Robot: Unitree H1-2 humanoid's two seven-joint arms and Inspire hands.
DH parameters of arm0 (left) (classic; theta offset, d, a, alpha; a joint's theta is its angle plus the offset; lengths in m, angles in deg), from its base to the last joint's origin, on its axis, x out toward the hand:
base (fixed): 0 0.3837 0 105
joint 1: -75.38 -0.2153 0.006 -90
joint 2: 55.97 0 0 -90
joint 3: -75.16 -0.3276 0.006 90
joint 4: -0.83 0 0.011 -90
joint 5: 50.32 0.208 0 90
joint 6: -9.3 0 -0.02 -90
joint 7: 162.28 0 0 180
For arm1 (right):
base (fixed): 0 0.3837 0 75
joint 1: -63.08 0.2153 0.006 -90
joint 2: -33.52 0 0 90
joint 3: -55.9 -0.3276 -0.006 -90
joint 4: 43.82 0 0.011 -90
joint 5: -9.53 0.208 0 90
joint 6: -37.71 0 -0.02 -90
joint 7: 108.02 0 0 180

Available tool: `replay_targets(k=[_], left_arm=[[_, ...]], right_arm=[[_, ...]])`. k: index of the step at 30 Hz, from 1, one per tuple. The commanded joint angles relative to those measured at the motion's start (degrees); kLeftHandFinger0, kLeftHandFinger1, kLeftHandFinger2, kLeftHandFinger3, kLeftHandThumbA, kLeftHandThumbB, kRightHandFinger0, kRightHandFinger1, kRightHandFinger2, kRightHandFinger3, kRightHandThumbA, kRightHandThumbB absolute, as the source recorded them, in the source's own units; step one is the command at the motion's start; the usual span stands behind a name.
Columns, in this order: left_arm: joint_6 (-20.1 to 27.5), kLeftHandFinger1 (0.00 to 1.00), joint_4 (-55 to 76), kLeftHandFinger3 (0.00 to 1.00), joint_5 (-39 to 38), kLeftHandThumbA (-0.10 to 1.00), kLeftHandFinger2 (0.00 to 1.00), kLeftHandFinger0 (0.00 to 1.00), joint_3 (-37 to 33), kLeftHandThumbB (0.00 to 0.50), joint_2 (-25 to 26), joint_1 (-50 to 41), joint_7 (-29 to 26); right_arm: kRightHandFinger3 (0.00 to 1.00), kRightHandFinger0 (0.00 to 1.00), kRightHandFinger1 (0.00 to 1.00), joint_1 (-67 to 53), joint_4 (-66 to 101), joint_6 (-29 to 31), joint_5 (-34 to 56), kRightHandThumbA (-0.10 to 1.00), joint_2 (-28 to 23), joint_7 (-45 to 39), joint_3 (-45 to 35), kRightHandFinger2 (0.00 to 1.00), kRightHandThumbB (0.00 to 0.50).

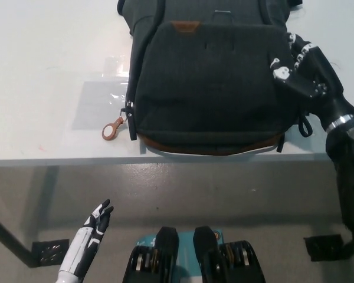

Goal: A bag is kept in the middle of the table with its flap loosely closed and the robot uses its right hand to adjust it and opens it

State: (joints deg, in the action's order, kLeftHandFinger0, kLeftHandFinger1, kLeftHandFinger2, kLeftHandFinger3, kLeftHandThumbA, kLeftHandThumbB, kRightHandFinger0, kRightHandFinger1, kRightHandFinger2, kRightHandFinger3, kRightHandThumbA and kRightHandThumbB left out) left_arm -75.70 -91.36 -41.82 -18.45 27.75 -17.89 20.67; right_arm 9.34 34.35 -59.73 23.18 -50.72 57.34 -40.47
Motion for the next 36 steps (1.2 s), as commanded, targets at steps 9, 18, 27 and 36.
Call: replay_targets(k=[9,18,27,36], left_arm=[[0.92,1.0,1.43,1.0,1.75,1.0,1.0,1.0,-1.02,0.32,0.65,0.48,0.1],[1.05,1.0,3.04,1.0,1.24,1.0,1.0,1.0,-1.03,0.286,0.54,-2.69,0.15],[0.51,1.0,3.32,1.0,0.8,1.0,1.0,1.0,-0.71,0.283,1.07,-1.4,0.6],[-0.54,1.0,1.43,1.0,1.14,1.0,1.0,1.0,-0.57,0.288,0.88,2.12,0.39]], right_arm=[[0.59,0.0,0.21,-18.76,30.61,18.54,-31.86,-0.1,4.07,12.19,7.02,0.56,0.08],[0.64,0.01,0.26,-35.14,27.14,30.3,-36.39,-0.1,5.69,14.66,13.16,0.64,0.131],[0.74,0.39,0.54,-41.43,16.48,27.78,-34.45,0.34,-0.38,9.27,19.28,0.64,0.143],[1.0,1.0,1.0,-42.82,15.33,22.11,-35.98,0.65,-8.72,6.36,22.25,1.0,0.172]])
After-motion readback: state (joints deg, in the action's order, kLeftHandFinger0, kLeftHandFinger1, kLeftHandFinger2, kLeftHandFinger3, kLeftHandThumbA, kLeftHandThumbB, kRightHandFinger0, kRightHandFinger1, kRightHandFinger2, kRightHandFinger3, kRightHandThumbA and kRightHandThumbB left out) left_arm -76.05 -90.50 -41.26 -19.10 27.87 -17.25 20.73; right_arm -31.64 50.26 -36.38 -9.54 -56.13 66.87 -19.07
